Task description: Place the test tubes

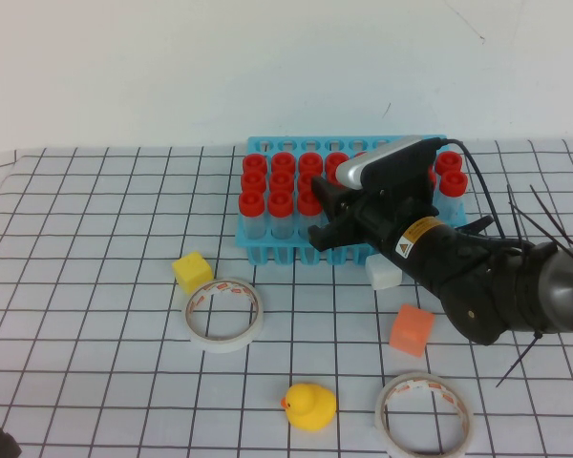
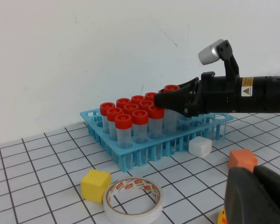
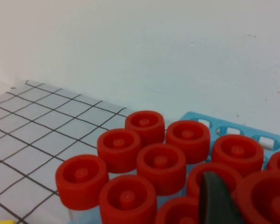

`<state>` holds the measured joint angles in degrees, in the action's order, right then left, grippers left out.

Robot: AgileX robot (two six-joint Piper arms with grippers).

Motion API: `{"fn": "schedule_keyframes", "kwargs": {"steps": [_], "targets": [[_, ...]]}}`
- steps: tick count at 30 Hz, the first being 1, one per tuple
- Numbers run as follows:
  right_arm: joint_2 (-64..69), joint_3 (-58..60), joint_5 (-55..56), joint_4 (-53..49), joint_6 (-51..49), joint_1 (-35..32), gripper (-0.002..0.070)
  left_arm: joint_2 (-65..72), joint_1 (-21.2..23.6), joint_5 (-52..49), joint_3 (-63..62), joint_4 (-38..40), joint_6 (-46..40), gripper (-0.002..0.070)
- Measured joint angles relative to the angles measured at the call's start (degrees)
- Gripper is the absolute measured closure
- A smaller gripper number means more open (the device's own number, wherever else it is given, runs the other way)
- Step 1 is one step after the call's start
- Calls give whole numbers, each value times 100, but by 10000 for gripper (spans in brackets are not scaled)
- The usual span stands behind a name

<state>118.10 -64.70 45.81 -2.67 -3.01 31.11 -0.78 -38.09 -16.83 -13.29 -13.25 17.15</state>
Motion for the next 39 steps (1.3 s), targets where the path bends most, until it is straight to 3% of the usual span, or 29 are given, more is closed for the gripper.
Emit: {"fn": "schedule_keyframes", "kwargs": {"steps": [8, 15, 25, 28, 33, 39], "targets": [[0, 0, 0, 0, 3, 0, 403, 0, 0, 0, 0, 0, 0, 676], [0, 0, -12, 0, 13, 0, 272, 0, 0, 0, 0, 0, 0, 676], [-73, 0, -119, 0, 13, 0, 259, 0, 0, 0, 0, 0, 0, 676], [-579, 85, -372, -39, 13, 0, 309, 0, 0, 0, 0, 0, 0, 676], [-1836, 610, -640, -156, 13, 0, 600, 0, 0, 0, 0, 0, 0, 676], [-3465, 1806, -672, -273, 13, 0, 668, 0, 0, 0, 0, 0, 0, 676]]}}
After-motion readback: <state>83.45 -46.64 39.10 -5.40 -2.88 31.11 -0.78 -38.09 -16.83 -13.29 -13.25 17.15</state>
